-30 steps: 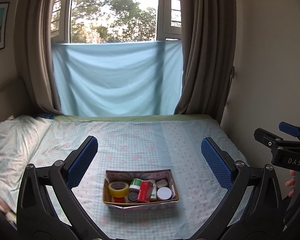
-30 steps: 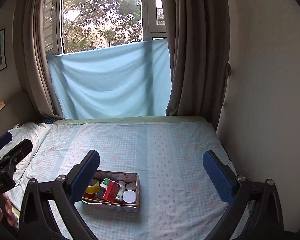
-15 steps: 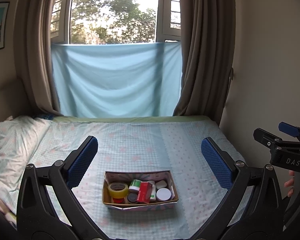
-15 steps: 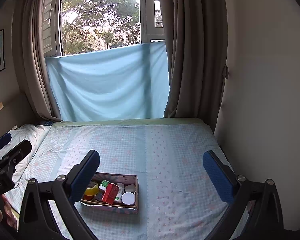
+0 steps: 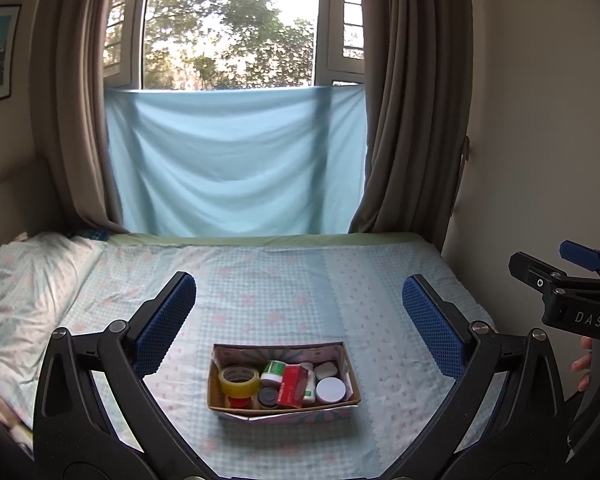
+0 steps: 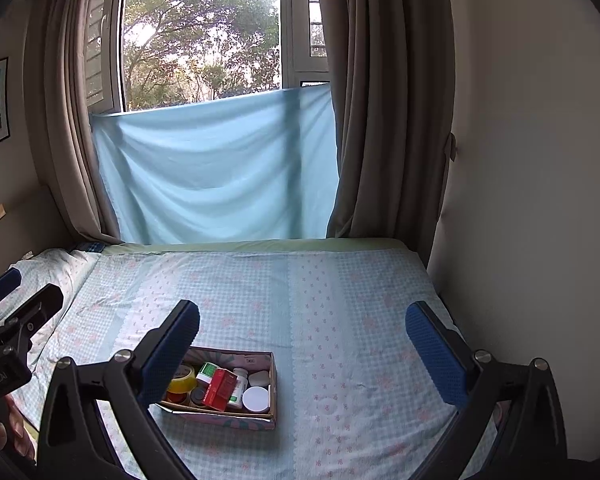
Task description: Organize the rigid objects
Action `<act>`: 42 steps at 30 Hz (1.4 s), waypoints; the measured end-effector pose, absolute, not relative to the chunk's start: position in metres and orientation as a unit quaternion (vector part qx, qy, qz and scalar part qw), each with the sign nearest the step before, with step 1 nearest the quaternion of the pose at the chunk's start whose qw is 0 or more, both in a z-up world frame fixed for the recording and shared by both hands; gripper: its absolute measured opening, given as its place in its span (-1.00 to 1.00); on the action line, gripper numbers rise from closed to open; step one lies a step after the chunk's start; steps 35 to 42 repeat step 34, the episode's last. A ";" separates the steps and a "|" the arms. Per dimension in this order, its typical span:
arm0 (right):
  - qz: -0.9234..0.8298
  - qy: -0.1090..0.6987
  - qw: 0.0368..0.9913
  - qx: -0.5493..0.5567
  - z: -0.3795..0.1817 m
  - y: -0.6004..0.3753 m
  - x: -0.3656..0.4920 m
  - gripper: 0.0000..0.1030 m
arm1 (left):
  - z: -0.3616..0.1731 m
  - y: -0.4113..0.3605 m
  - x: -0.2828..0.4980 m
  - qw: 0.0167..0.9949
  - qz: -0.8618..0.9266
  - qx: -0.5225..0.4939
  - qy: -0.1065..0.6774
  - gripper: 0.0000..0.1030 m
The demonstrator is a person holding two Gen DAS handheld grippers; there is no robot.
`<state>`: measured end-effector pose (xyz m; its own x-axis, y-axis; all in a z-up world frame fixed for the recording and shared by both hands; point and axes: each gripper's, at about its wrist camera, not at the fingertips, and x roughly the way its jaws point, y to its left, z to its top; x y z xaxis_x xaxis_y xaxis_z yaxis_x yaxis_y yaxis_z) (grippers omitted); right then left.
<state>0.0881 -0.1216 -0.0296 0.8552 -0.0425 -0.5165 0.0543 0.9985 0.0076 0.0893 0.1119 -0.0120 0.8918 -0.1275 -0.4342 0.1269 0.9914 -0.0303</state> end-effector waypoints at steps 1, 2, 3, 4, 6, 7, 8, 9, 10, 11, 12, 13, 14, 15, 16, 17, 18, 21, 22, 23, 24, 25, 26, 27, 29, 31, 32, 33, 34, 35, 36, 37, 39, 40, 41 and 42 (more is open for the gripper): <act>-0.025 0.267 0.963 0.010 -0.029 -0.122 0.088 0.99 | -0.012 0.112 0.090 0.973 -0.065 -0.001 0.223 0.99; -0.025 0.267 0.963 0.011 -0.029 -0.122 0.088 0.99 | -0.012 0.113 0.090 0.973 -0.064 -0.001 0.223 0.99; -0.025 0.267 0.963 0.010 -0.029 -0.121 0.089 0.99 | -0.012 0.114 0.090 0.973 -0.064 -0.002 0.222 0.99; -0.025 0.267 0.963 0.010 -0.029 -0.121 0.089 0.99 | -0.012 0.114 0.090 0.973 -0.064 -0.003 0.222 0.99; -0.025 0.267 0.963 0.010 -0.028 -0.121 0.090 0.99 | -0.012 0.116 0.090 0.973 -0.064 -0.004 0.222 0.99; -0.025 0.267 0.963 0.009 -0.028 -0.121 0.090 0.99 | -0.012 0.117 0.090 0.973 -0.063 -0.004 0.221 0.99; -0.025 0.267 0.963 0.009 -0.028 -0.121 0.091 0.99 | -0.012 0.117 0.091 0.973 -0.062 -0.003 0.220 0.99; -0.025 0.267 0.963 0.009 -0.028 -0.121 0.091 0.99 | -0.013 0.118 0.090 0.974 -0.061 -0.001 0.219 0.99; -0.026 0.267 0.963 0.009 -0.028 -0.121 0.091 0.99 | -0.012 0.118 0.090 0.975 -0.059 0.001 0.216 0.99; -0.026 0.266 0.964 0.008 -0.028 -0.121 0.091 0.99 | -0.012 0.118 0.090 0.975 -0.057 0.004 0.214 0.99; -0.026 0.266 0.964 0.007 -0.027 -0.120 0.092 0.99 | -0.012 0.117 0.089 0.976 -0.055 0.006 0.211 0.99; -0.025 0.266 0.964 0.007 -0.026 -0.120 0.093 0.99 | -0.012 0.117 0.089 0.976 -0.054 0.007 0.209 0.99; -0.025 0.265 0.964 0.007 -0.026 -0.120 0.094 0.99 | -0.013 0.118 0.088 0.977 -0.051 0.009 0.207 0.99; -0.025 0.265 0.964 0.007 -0.026 -0.120 0.094 0.99 | -0.013 0.118 0.089 0.977 -0.047 0.011 0.206 0.99; -0.025 0.265 0.964 0.007 -0.025 -0.120 0.094 0.99 | -0.013 0.118 0.089 0.978 -0.044 0.014 0.204 0.99; -0.025 0.264 0.964 0.007 -0.025 -0.120 0.095 0.99 | -0.013 0.118 0.088 0.978 -0.043 0.016 0.202 0.99; -0.025 0.265 0.964 0.006 -0.025 -0.120 0.095 0.99 | -0.013 0.119 0.088 0.979 -0.045 0.016 0.199 0.99; -0.022 0.261 0.965 0.006 -0.025 -0.120 0.096 0.99 | -0.013 0.121 0.085 0.981 -0.045 0.012 0.189 0.99; -0.022 0.262 0.965 0.005 -0.025 -0.119 0.097 0.99 | -0.013 0.122 0.085 0.981 -0.043 0.009 0.187 0.99; -0.023 0.264 0.964 0.004 -0.025 -0.119 0.099 0.99 | -0.013 0.124 0.086 0.981 -0.041 0.006 0.188 0.99; -0.022 0.264 0.964 0.004 -0.025 -0.118 0.100 0.99 | -0.014 0.125 0.086 0.981 -0.041 0.003 0.190 0.99; -0.022 0.263 0.964 0.004 -0.025 -0.117 0.100 0.99 | -0.014 0.127 0.088 0.980 -0.040 -0.001 0.193 0.99; -0.021 0.263 0.965 0.004 -0.025 -0.117 0.100 1.00 | -0.015 0.128 0.090 0.980 -0.037 -0.003 0.197 0.99; -0.020 0.263 0.965 0.004 -0.025 -0.116 0.101 0.99 | -0.016 0.128 0.092 0.979 -0.035 -0.003 0.201 0.99; -0.018 0.265 0.964 0.002 -0.027 -0.115 0.104 0.99 | -0.019 0.129 0.095 0.978 -0.039 -0.001 0.205 0.99; -0.019 0.269 0.963 -0.001 -0.030 -0.112 0.108 0.99 | -0.021 0.129 0.098 0.977 -0.039 0.000 0.209 0.99; -0.018 0.272 0.962 -0.001 -0.032 -0.111 0.109 0.99 | -0.022 0.129 0.100 0.977 -0.039 0.001 0.211 0.99; -0.018 0.276 0.961 0.001 -0.034 -0.110 0.111 0.99 | -0.023 0.130 0.102 0.976 -0.039 0.003 0.213 0.99; -0.019 0.279 0.960 0.002 -0.037 -0.109 0.112 0.99 | -0.024 0.130 0.104 0.976 -0.037 0.006 0.215 0.99; -0.019 0.279 0.960 0.002 -0.037 -0.109 0.112 0.99 | -0.024 0.130 0.104 0.976 -0.037 0.006 0.215 0.99; -0.019 0.279 0.960 0.002 -0.037 -0.109 0.112 0.99 | -0.024 0.130 0.104 0.976 -0.037 0.006 0.215 0.99; -0.019 0.279 0.960 0.002 -0.037 -0.109 0.112 0.99 | -0.024 0.130 0.104 0.976 -0.037 0.006 0.215 0.99; -0.019 0.279 0.960 0.002 -0.037 -0.109 0.112 0.99 | -0.024 0.130 0.104 0.976 -0.037 0.006 0.215 0.99; -0.019 0.279 0.960 0.002 -0.037 -0.109 0.112 0.99 | -0.024 0.130 0.104 0.976 -0.037 0.006 0.215 0.99; -0.019 0.279 0.960 0.002 -0.037 -0.109 0.112 0.99 | -0.024 0.130 0.104 0.976 -0.037 0.006 0.215 0.99; -0.019 0.279 0.960 0.002 -0.037 -0.109 0.112 0.99 | -0.024 0.130 0.104 0.976 -0.037 0.006 0.215 0.99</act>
